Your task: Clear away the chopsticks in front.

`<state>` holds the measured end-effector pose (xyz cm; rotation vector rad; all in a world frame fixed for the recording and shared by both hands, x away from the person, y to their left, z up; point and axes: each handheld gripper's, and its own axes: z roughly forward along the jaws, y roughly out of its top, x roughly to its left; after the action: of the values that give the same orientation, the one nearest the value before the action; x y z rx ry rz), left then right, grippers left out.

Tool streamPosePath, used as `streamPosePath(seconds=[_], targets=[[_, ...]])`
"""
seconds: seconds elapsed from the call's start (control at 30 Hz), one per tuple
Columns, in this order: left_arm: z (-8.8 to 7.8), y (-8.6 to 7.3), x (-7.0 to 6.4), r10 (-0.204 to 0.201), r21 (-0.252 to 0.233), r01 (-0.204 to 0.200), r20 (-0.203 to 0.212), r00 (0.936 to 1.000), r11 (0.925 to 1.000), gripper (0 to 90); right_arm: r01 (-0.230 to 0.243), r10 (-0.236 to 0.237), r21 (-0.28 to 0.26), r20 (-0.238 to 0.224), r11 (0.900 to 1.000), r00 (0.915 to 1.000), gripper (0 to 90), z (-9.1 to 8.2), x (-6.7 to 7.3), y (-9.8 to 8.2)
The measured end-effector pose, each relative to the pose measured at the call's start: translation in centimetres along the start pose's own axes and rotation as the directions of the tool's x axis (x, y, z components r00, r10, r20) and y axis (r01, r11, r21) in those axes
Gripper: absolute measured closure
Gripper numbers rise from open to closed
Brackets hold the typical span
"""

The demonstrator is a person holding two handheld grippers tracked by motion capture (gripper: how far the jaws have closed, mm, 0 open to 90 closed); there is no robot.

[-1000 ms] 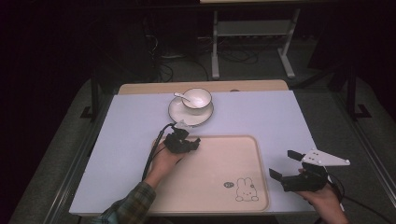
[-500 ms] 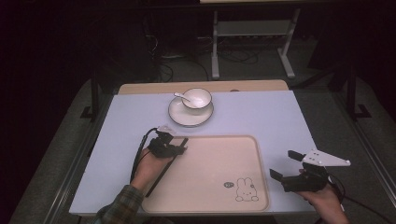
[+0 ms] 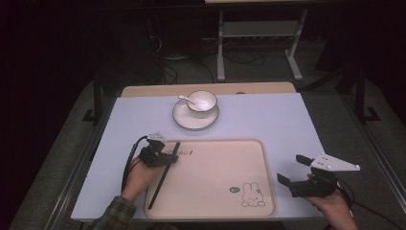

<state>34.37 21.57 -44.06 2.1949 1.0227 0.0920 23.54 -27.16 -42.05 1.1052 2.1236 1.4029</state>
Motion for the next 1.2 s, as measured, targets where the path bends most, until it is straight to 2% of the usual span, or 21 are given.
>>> streamPosePath(seconds=[0.2,0.37,0.57,0.67,0.77,1.0,1.07,1.2], targets=[[-1.3,-1.0,0.5,0.001,0.008,-0.001,-0.039,0.9992,1.0000,89.7,0.005,-0.005,0.002,0.001,1.000,1.0000,0.0,0.0,0.1,0.0],[-2.1,-1.7,1.0,-0.009,0.011,0.010,-0.055,0.9984,0.9999,89.6,0.004,-0.004,0.003,0.002,1.000,1.0000,0.0,0.0,0.1,0.0],[-2.1,-1.6,1.0,-0.004,0.001,0.005,-0.048,0.9989,1.0000,89.6,0.006,-0.006,0.004,0.001,1.000,1.0000,0.0,0.0,0.1,0.0],[-2.8,-1.5,0.7,0.010,-0.043,-0.011,-0.041,0.9991,0.9990,86.7,0.005,-0.005,0.005,0.001,1.000,1.0000,0.0,0.1,0.1,0.0],[-3.9,-1.4,0.4,0.027,-0.092,-0.031,-0.041,0.9988,0.9953,79.7,0.006,-0.006,0.004,-0.001,1.000,1.0000,0.0,0.3,0.0,0.1],[-6.5,-2.6,-0.5,0.073,-0.185,-0.086,-0.077,0.9944,0.9790,51.0,0.014,-0.014,0.009,-0.010,1.000,0.9999,0.0,0.8,0.0,0.4],[-7.3,-3.3,-0.6,0.075,-0.211,-0.091,-0.086,0.9935,0.9731,43.9,0.013,-0.013,0.011,-0.012,1.000,0.9998,0.0,0.9,0.0,0.4],[-8.6,-5.0,-0.7,0.053,-0.262,-0.075,-0.089,0.9946,0.9622,31.2,0.015,-0.015,0.010,-0.018,1.000,0.9997,0.0,1.2,0.0,0.5]])
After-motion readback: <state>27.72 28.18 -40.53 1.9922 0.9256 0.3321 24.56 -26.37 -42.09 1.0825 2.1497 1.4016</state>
